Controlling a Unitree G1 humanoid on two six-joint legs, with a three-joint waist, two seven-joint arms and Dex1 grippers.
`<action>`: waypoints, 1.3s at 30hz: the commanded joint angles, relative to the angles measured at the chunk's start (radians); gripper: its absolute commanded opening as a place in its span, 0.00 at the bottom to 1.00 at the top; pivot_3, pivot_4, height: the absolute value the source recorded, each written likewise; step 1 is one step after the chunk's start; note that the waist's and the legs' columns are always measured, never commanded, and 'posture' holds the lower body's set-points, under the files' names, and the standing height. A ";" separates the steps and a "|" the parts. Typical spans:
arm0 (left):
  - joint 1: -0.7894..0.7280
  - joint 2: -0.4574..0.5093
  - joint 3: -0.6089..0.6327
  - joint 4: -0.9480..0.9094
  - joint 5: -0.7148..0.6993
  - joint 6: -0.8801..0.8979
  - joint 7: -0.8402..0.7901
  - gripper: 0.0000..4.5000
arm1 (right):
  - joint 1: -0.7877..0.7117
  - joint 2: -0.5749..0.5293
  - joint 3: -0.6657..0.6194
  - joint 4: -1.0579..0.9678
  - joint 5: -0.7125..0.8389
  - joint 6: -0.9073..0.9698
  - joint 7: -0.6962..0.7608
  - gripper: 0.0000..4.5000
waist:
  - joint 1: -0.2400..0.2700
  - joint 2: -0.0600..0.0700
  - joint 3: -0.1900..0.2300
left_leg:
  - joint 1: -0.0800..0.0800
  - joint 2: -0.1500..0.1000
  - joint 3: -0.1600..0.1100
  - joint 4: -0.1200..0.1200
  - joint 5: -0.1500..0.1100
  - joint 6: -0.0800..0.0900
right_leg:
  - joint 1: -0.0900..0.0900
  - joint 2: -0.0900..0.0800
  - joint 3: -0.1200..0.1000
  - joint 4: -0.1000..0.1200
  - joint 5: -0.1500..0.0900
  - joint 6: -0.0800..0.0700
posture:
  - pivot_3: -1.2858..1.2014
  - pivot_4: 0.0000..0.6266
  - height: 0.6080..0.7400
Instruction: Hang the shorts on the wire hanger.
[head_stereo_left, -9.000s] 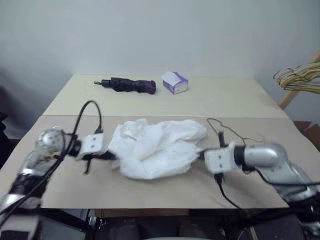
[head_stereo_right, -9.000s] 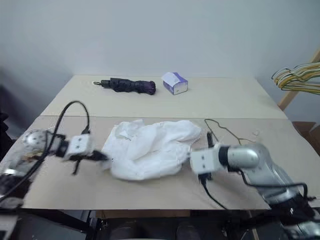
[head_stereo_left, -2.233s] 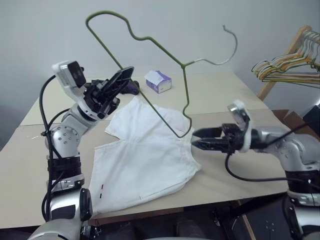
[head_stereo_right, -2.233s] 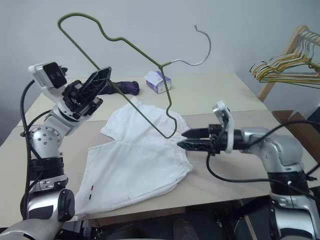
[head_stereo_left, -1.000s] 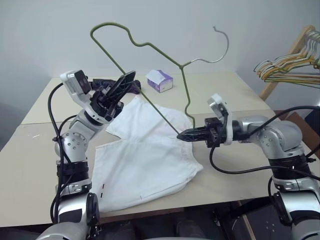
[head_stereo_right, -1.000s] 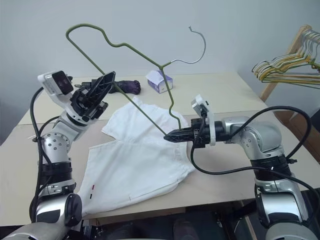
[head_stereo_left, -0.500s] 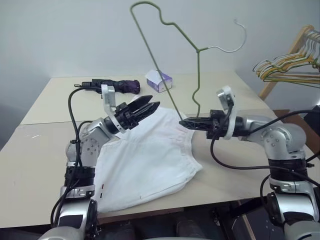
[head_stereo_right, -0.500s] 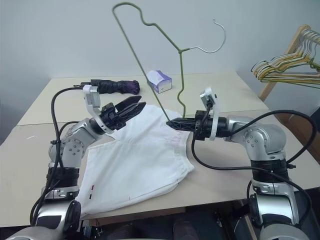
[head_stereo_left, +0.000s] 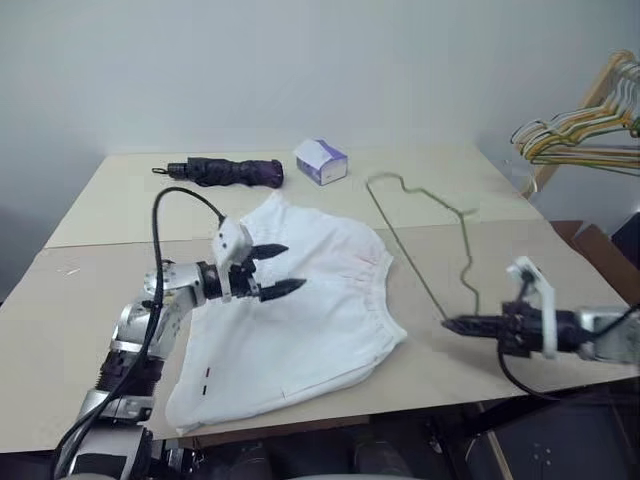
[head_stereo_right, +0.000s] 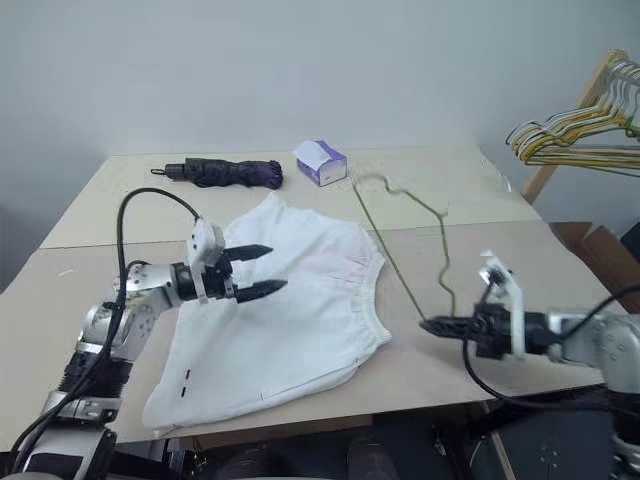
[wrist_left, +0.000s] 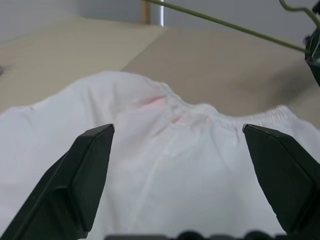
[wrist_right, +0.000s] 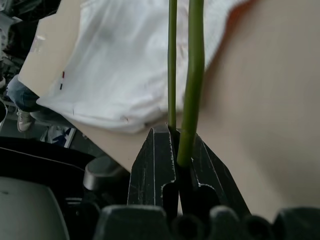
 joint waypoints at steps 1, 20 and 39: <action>-0.002 -0.006 0.002 -0.060 -0.008 -0.004 -0.001 0.99 | 0.023 -0.059 -0.035 0.032 0.048 0.037 0.089 0.00 | -0.001 0.000 0.000 | 0.001 0.000 0.000 0.000 0.000 0.000 | 0.000 0.000 0.001 0.000 0.000 0.000 | 0.45 0.00 1.00; 0.053 0.024 -0.005 -0.165 -0.009 0.030 0.001 0.99 | 0.080 -0.182 0.168 0.247 -0.095 -0.077 0.336 0.00 | 0.017 0.001 0.000 | 0.001 -0.001 -0.001 0.000 0.000 0.000 | 0.000 0.000 0.001 0.000 0.000 0.001 | 0.47 0.00 1.00; 0.058 0.049 -0.004 -0.167 0.011 0.023 -0.011 0.99 | 0.065 -0.164 0.209 0.340 -0.154 -0.085 0.382 0.00 | 0.051 0.002 0.000 | 0.001 -0.001 0.003 0.001 0.000 0.000 | 0.000 0.001 0.001 0.000 0.000 0.001 | 0.46 0.00 1.00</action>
